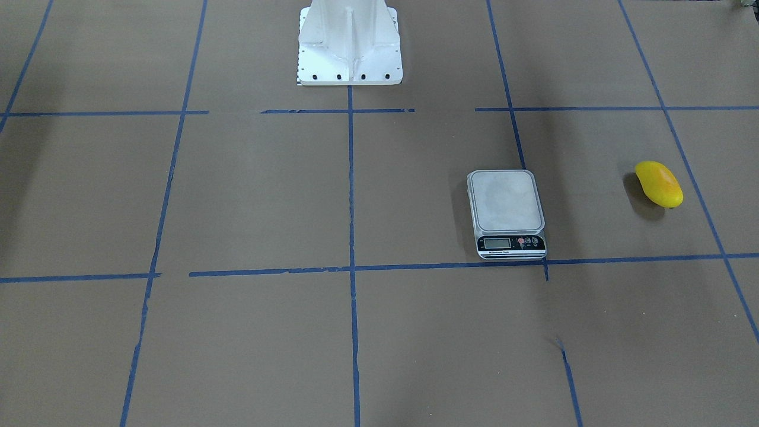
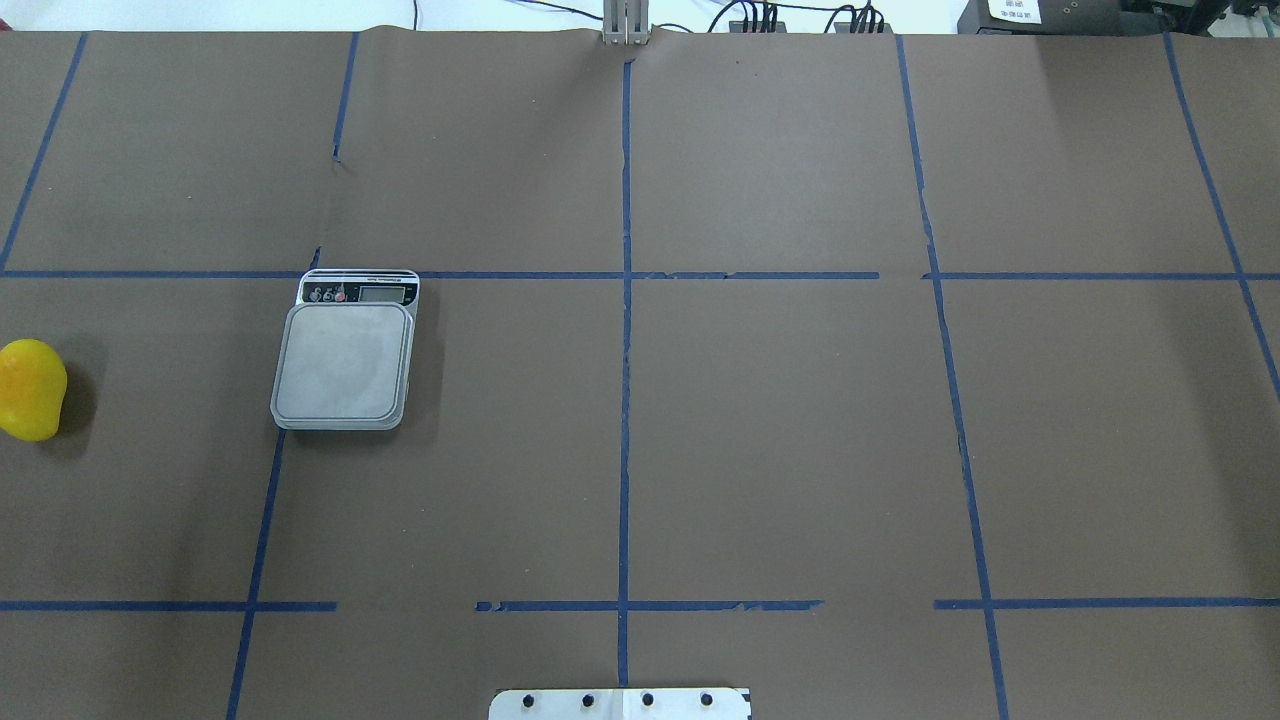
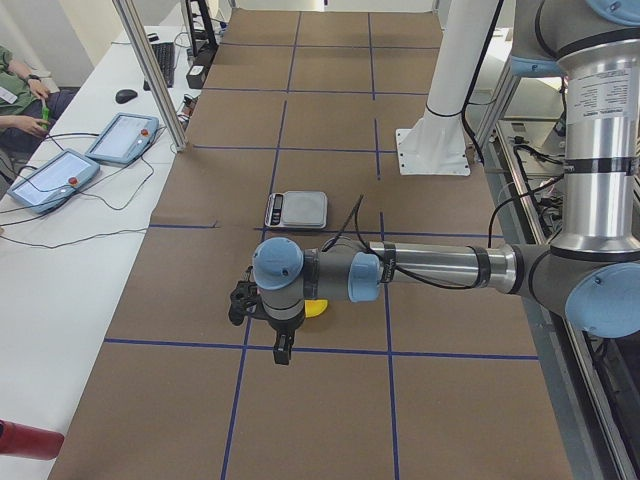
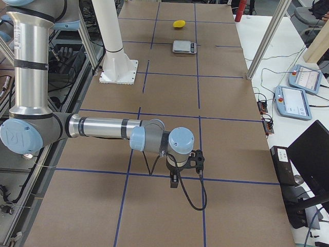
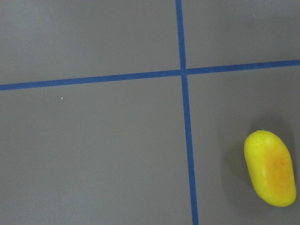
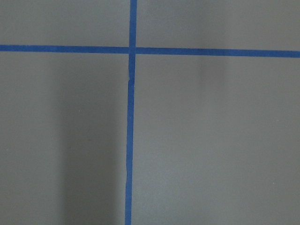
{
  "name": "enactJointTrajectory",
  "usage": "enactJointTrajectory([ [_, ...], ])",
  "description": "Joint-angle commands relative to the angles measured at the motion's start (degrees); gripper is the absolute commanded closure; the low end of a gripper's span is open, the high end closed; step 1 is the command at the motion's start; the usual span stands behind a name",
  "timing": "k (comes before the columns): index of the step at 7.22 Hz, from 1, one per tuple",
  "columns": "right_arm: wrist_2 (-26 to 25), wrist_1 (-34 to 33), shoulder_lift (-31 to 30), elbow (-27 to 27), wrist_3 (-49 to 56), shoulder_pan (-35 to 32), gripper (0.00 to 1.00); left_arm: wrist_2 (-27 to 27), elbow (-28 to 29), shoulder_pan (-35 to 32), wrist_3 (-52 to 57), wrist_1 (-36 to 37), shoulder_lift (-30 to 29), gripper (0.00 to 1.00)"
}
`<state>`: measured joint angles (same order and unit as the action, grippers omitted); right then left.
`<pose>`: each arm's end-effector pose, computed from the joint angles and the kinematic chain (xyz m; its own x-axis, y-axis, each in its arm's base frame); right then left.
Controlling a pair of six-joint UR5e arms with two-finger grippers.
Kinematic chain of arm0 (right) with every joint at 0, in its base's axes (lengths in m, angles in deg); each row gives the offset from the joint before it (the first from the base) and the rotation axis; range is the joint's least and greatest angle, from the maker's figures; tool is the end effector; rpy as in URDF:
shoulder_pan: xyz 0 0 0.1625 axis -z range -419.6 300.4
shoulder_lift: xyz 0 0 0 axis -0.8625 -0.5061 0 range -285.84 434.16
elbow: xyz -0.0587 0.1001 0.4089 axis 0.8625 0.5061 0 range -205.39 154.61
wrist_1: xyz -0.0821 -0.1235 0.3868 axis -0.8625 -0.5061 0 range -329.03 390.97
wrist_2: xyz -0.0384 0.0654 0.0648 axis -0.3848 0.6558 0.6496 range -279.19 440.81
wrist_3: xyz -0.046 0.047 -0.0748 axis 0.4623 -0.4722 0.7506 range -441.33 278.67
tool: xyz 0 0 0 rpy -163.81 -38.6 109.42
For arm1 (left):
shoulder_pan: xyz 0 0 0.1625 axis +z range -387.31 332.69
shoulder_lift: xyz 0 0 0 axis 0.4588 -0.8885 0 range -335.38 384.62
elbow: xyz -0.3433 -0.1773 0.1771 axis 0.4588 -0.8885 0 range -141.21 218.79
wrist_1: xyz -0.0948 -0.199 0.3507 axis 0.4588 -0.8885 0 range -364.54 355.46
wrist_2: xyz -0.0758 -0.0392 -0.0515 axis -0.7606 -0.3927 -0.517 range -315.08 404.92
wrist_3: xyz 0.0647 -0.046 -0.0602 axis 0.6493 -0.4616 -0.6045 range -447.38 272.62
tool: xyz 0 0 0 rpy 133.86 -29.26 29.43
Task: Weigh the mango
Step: 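Move the left gripper down toward the yellow mango beside the scale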
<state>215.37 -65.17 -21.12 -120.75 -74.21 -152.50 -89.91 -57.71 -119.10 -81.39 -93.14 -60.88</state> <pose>0.0859 -0.4410 0.6662 0.7087 -0.0140 0.7054 0.0378 0.9991 -0.0183 -0.0775 -0.4568 0.6421 0.7084 0.0896 -0.7001 -0.0430 0.9955 0.0839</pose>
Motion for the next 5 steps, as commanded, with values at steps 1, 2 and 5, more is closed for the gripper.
enactJointTrajectory([
  [1,0.00,-0.02,0.00,0.00,0.00,0.00,0.00,-0.16,-0.27,0.12,0.07,-0.26,-0.19,0.00],
  [2,0.00,-0.02,0.00,0.00,0.00,0.00,0.00,0.01,-0.01,0.38,-0.01,-3.74,-0.54,0.00],
  [5,0.00,0.07,0.00,0.00,0.00,0.00,0.00,0.36,-3.15,7.64,-14.50,-8.23,-0.54,0.00],
])
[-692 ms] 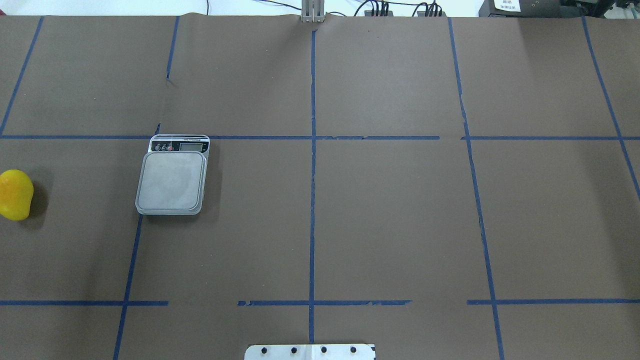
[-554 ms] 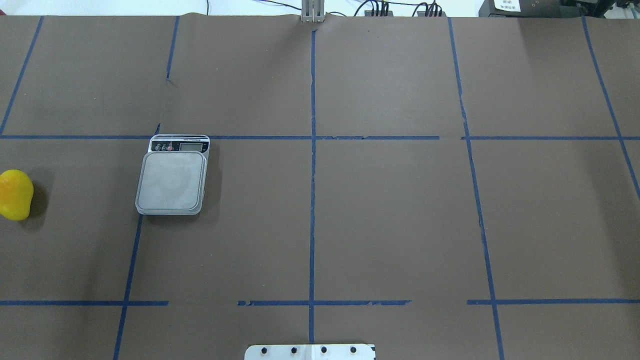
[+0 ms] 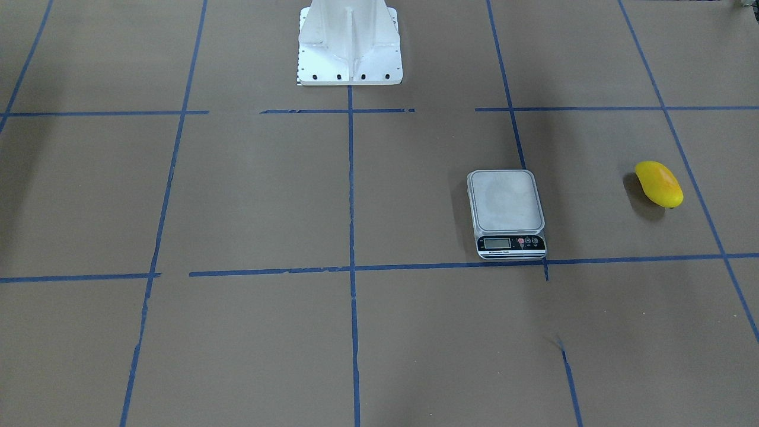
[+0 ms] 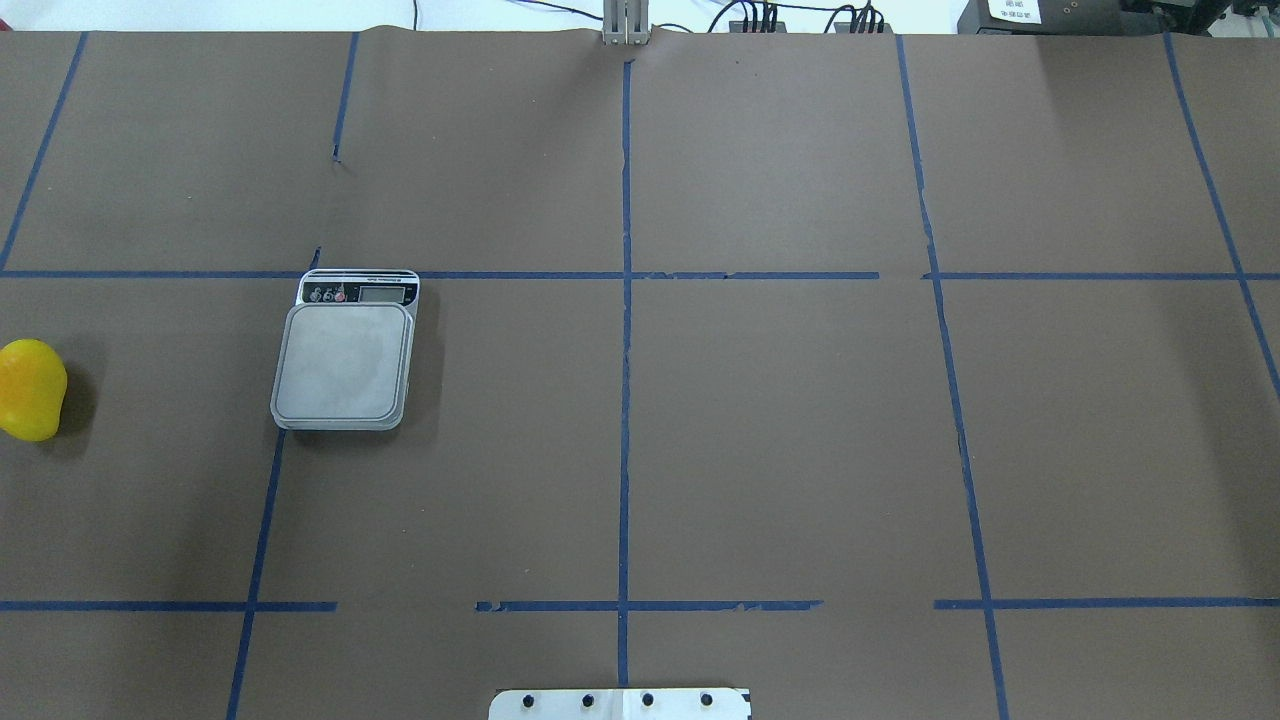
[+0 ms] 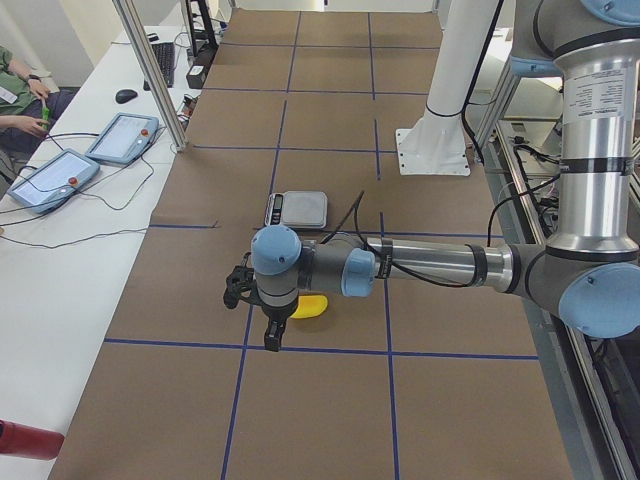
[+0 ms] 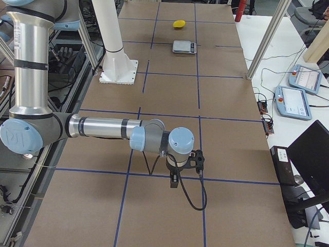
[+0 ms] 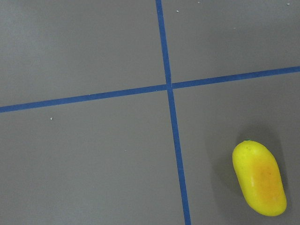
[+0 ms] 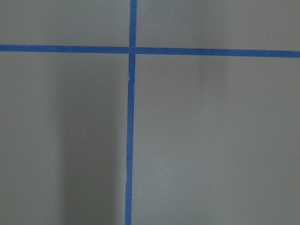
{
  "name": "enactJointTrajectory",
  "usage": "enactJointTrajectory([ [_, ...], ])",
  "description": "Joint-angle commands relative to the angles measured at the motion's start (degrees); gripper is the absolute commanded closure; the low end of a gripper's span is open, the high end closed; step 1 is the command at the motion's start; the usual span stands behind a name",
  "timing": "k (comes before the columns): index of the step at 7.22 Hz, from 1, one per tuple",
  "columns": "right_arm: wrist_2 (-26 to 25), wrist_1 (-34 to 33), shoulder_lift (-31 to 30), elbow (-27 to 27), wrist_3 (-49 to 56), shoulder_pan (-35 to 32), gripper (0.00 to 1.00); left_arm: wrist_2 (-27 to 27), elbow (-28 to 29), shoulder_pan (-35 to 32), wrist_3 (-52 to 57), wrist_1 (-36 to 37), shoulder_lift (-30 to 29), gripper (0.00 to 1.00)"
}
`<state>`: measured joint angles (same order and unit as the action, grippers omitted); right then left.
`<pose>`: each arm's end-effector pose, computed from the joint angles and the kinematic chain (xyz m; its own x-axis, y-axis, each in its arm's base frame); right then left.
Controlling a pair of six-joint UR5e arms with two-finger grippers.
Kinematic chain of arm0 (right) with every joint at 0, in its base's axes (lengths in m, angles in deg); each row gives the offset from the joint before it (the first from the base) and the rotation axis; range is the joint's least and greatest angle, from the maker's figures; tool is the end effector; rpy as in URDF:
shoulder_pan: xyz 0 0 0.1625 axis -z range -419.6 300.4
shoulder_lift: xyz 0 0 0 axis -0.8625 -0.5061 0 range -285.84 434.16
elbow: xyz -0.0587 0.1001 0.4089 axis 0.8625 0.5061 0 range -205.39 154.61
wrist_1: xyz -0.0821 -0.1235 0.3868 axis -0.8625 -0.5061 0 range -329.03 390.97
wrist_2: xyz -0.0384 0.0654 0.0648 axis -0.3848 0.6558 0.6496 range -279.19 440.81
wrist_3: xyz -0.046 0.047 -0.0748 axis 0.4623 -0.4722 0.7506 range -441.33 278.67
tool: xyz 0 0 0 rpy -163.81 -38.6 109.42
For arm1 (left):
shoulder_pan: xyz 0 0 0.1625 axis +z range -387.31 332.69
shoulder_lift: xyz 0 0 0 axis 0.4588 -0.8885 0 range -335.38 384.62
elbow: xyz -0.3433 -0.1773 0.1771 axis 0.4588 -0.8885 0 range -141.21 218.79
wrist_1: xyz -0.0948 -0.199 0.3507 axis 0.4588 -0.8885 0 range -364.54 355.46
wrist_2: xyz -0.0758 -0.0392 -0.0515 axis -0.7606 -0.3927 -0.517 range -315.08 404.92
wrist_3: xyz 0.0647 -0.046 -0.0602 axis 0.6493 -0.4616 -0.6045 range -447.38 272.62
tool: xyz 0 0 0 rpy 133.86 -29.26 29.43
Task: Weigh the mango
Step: 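Move the left gripper down toward the yellow mango beside the scale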
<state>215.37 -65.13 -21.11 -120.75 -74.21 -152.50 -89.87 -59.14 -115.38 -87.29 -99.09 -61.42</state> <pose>0.0859 -0.4411 0.6660 0.7087 -0.0146 0.7053 0.0378 0.9991 -0.0174 -0.0473 -0.4728 0.6145 0.7057 0.1298 -0.6966 -0.0345 0.9882 0.1492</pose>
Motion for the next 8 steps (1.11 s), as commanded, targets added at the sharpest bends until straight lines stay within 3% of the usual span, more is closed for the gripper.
enactJointTrajectory([
  [1,0.00,-0.06,-0.09,0.00,0.00,0.00,0.00,0.41,-1.91,8.04,-21.23,-7.27,0.00,0.00],
  [3,0.00,-0.06,0.00,0.00,0.00,0.00,0.00,1.72,-0.78,15.61,-35.20,-16.93,1.92,0.00],
  [6,0.00,-0.06,0.00,0.00,0.00,0.00,0.00,6.90,4.39,22.13,-45.33,-30.22,3.78,0.00],
  [8,0.00,0.03,-0.09,0.00,0.00,0.00,0.00,7.88,7.40,25.65,-49.21,-33.85,3.78,0.00],
])
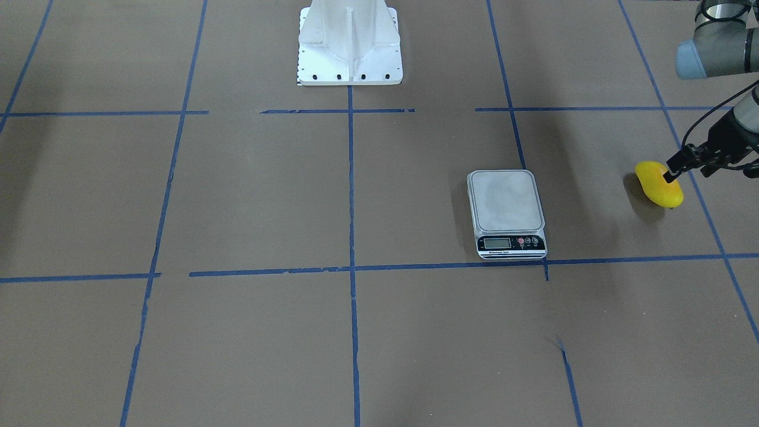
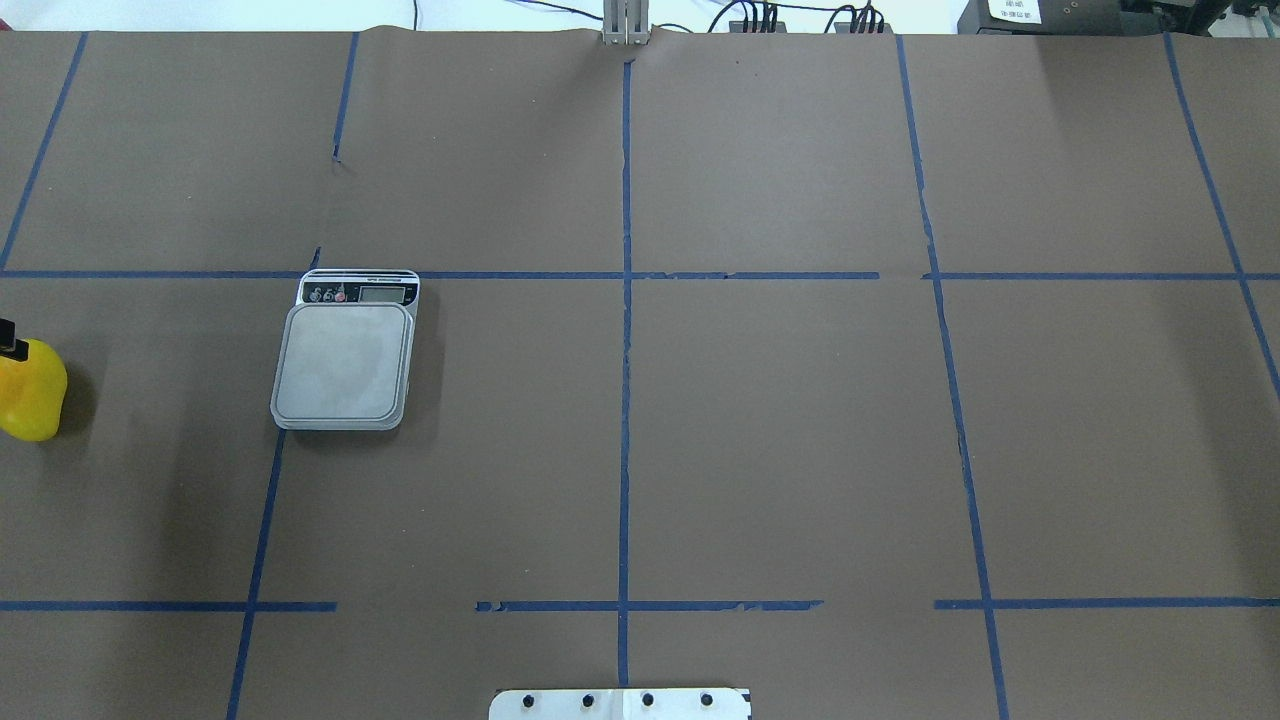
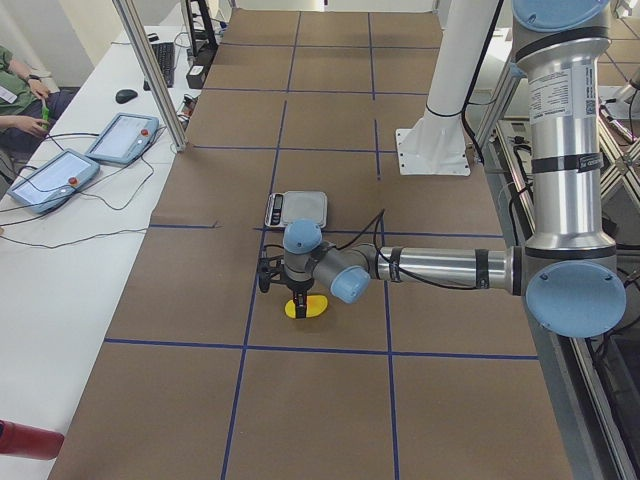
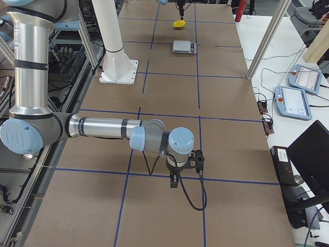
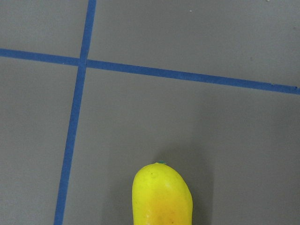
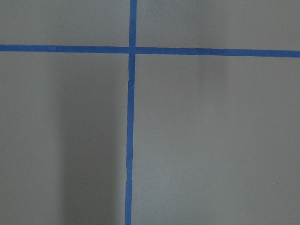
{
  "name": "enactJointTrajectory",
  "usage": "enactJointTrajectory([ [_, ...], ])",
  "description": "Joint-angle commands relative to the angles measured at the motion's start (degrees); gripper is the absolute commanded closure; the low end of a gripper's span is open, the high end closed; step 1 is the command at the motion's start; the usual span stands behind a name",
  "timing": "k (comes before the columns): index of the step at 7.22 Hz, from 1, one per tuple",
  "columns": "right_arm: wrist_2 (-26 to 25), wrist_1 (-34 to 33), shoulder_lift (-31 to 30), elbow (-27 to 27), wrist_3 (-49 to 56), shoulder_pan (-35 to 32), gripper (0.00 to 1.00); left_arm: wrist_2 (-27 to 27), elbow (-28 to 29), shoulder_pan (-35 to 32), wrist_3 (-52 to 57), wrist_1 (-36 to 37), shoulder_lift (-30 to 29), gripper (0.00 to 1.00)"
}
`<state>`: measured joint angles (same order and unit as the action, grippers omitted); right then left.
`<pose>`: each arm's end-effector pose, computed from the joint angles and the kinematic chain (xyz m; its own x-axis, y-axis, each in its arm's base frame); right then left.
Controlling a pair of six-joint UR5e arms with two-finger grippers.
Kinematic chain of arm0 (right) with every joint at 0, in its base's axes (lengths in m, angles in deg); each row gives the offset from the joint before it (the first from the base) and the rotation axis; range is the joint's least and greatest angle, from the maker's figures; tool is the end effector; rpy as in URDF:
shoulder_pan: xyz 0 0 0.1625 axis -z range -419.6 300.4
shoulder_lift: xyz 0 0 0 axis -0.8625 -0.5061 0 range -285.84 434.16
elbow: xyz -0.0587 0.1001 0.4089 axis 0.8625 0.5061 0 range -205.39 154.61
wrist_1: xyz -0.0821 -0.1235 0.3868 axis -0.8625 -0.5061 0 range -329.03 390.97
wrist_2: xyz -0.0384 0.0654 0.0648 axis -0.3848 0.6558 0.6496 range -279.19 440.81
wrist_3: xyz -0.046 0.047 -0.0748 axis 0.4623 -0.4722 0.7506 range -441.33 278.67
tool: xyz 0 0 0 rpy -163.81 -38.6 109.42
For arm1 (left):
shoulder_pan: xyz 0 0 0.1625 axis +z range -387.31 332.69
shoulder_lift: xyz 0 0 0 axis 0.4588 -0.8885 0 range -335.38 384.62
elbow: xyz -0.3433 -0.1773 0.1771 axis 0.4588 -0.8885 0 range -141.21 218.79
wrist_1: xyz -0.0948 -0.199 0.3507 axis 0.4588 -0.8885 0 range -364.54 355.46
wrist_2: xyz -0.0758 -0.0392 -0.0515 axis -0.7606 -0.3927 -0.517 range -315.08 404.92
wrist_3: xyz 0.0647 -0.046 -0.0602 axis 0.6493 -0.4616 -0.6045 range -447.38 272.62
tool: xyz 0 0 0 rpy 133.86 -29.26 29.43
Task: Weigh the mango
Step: 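Close the left gripper around the yellow mango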
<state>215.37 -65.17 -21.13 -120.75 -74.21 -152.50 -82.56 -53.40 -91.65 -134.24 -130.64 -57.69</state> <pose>0.0859 -0.4409 0.6663 0.7087 -0.0138 0.7054 0.0378 0.9991 -0.0184 0.1334 -0.4457 0.6386 0.6694 -0.1402 -0.7295 0.1691 0.9850 -0.0342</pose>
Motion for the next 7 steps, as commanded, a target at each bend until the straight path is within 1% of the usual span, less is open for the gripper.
enactJointTrajectory([
  [1,0.00,-0.02,0.02,0.00,0.00,0.00,0.00,0.57,2.01,2.55,-2.27,-2.31,0.04,0.00],
  [5,0.00,-0.02,0.02,0.00,0.00,0.00,0.00,0.57,4.64,6.59,-2.10,-2.31,-1.27,0.01],
  [7,0.00,-0.02,0.02,0.00,0.00,0.00,0.00,0.57,4.65,6.78,-1.49,-2.40,-1.45,0.83],
])
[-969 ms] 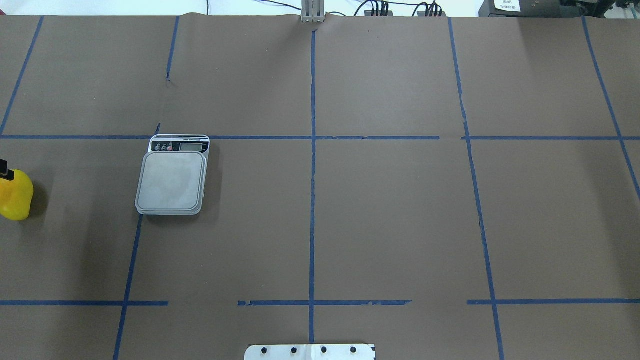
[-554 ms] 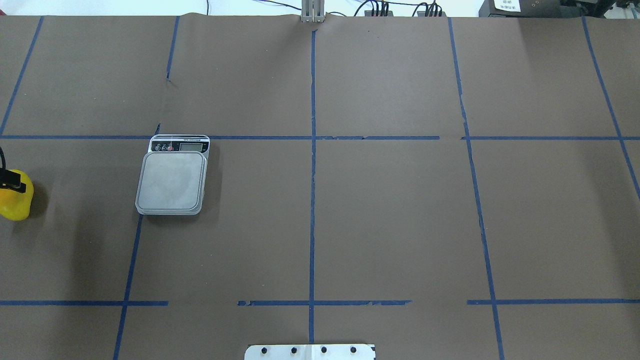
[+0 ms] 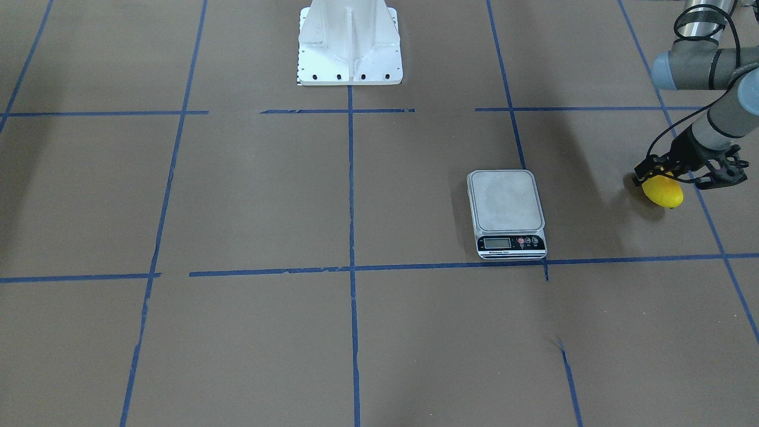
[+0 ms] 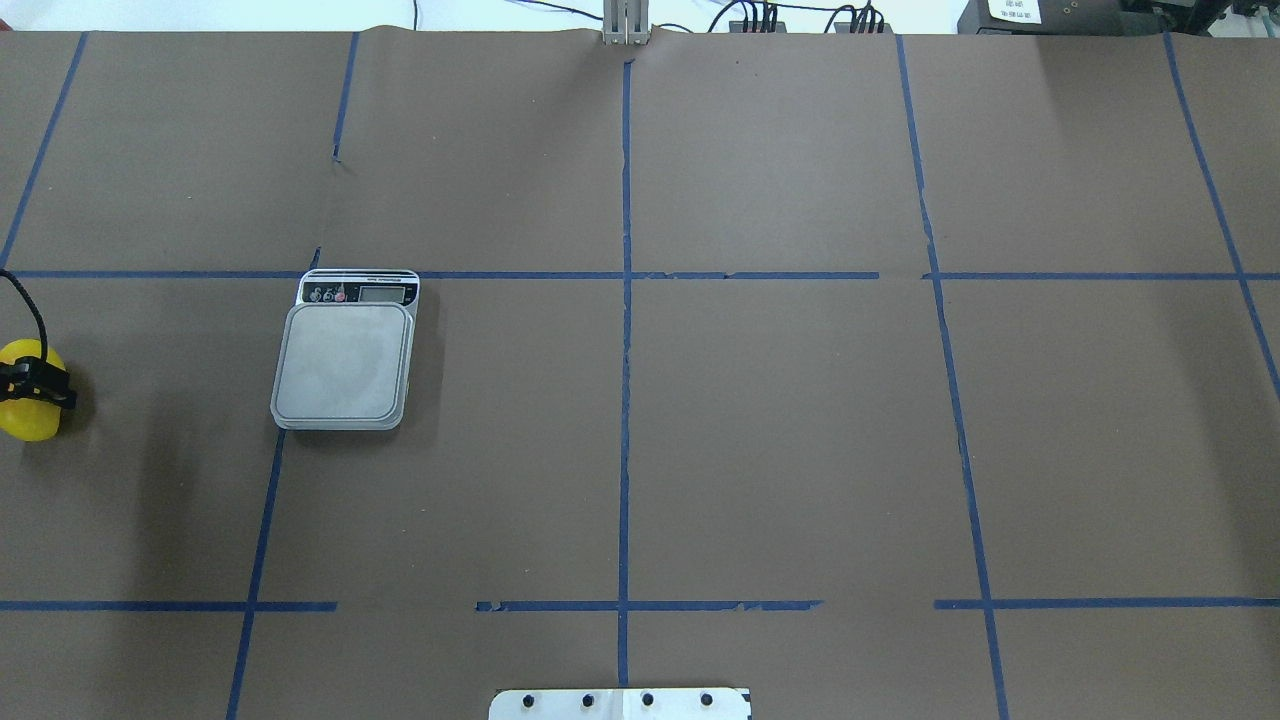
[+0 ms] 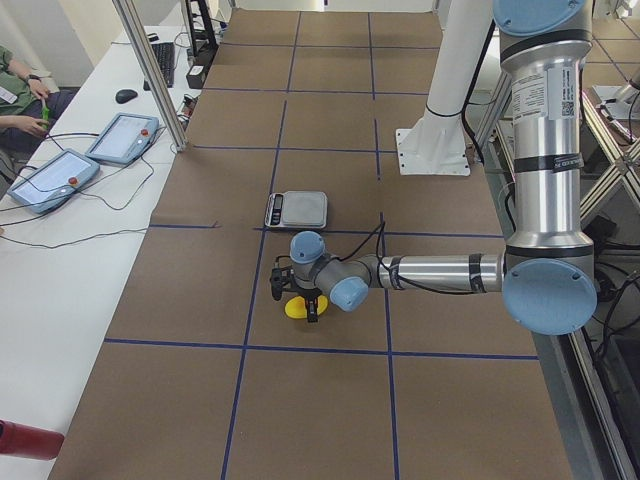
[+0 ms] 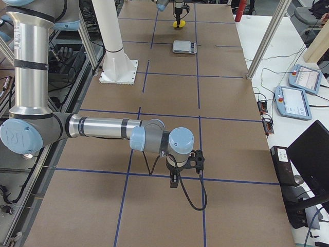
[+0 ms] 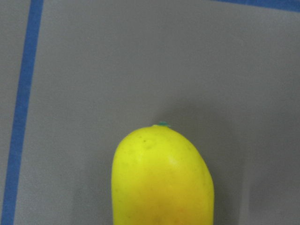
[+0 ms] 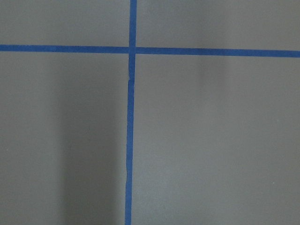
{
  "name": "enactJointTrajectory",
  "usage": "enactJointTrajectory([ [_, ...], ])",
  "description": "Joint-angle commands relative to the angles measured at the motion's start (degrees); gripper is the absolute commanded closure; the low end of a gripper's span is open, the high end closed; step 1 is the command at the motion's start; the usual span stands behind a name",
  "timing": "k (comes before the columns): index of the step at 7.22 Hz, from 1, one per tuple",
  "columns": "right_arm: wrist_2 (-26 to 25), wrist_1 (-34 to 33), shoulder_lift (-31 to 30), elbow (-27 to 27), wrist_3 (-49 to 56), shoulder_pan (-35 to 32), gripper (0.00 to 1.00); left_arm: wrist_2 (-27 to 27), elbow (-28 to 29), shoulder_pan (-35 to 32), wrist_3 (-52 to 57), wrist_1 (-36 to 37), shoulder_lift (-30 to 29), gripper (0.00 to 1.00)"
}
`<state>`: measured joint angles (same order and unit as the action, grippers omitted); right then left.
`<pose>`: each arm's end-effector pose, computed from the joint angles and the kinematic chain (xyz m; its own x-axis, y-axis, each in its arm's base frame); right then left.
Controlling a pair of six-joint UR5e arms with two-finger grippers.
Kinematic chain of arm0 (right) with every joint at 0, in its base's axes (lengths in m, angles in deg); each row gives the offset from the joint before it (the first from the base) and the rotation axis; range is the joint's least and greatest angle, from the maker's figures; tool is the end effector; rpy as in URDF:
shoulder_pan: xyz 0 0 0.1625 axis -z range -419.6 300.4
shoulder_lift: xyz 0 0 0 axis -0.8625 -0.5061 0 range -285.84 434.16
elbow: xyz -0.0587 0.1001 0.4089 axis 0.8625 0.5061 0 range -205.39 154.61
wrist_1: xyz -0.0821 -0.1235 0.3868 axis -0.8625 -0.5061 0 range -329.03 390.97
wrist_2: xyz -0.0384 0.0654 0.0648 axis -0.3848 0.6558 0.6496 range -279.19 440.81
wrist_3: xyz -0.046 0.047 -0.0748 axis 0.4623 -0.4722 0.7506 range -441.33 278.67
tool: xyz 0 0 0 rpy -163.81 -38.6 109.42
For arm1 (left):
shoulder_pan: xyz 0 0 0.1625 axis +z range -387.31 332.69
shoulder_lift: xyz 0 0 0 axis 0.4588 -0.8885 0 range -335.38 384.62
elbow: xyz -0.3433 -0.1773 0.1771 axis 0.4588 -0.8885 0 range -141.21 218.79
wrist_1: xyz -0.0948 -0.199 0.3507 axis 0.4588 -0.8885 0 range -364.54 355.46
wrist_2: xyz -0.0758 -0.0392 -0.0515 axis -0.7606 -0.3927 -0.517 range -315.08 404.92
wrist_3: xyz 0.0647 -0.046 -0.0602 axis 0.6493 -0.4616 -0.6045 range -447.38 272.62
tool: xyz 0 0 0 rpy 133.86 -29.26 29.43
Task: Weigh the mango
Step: 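Close the left gripper around the yellow mango, then lift the mango with the left gripper and carry it over the scale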
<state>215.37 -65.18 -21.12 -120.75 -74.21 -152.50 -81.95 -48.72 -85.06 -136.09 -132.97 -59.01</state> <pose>0.0859 -0.4410 0.6662 0.7087 -0.0138 0.7054 0.0378 0.9991 -0.0184 0.1866 -0.4337 0.6654 0.6910 -0.1057 -0.7151 0.0833 0.9943 -0.0665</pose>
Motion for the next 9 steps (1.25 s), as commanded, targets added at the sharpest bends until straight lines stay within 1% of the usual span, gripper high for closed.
enactJointTrajectory([
  [1,0.00,0.00,0.00,0.00,0.00,0.00,0.00,-0.21,-2.29,0.01,0.46,0.54,-0.13,1.00],
  [2,0.00,0.00,0.00,0.00,0.00,0.00,0.00,-0.47,-7.27,-0.43,0.46,1.25,0.83,1.00],
  [3,0.00,0.09,0.00,0.00,0.00,0.00,0.00,-0.56,-11.50,-0.61,0.46,5.78,0.57,1.00],
  [4,0.00,0.09,0.00,0.00,0.00,0.00,0.00,-0.48,-16.41,-0.61,0.46,12.78,-0.21,1.00],
  [5,0.00,0.00,0.00,0.00,0.00,0.00,0.00,-0.47,-19.94,-0.61,0.46,16.33,-1.61,1.00],
  [6,0.00,0.00,0.00,0.00,0.00,0.00,0.00,-0.39,-21.02,-0.52,-0.58,18.98,-5.63,1.00],
  [7,0.00,0.00,0.00,0.00,0.00,0.00,0.00,-0.39,-20.42,-0.26,-0.86,24.40,-11.85,1.00],
  [8,0.00,0.00,0.00,0.00,0.00,0.00,0.00,-0.13,-19.72,0.96,-5.38,28.11,-17.22,1.00],
  [9,0.00,0.00,0.00,0.00,0.00,0.00,0.00,0.31,-18.06,5.41,-10.30,28.23,-19.97,1.00],
])
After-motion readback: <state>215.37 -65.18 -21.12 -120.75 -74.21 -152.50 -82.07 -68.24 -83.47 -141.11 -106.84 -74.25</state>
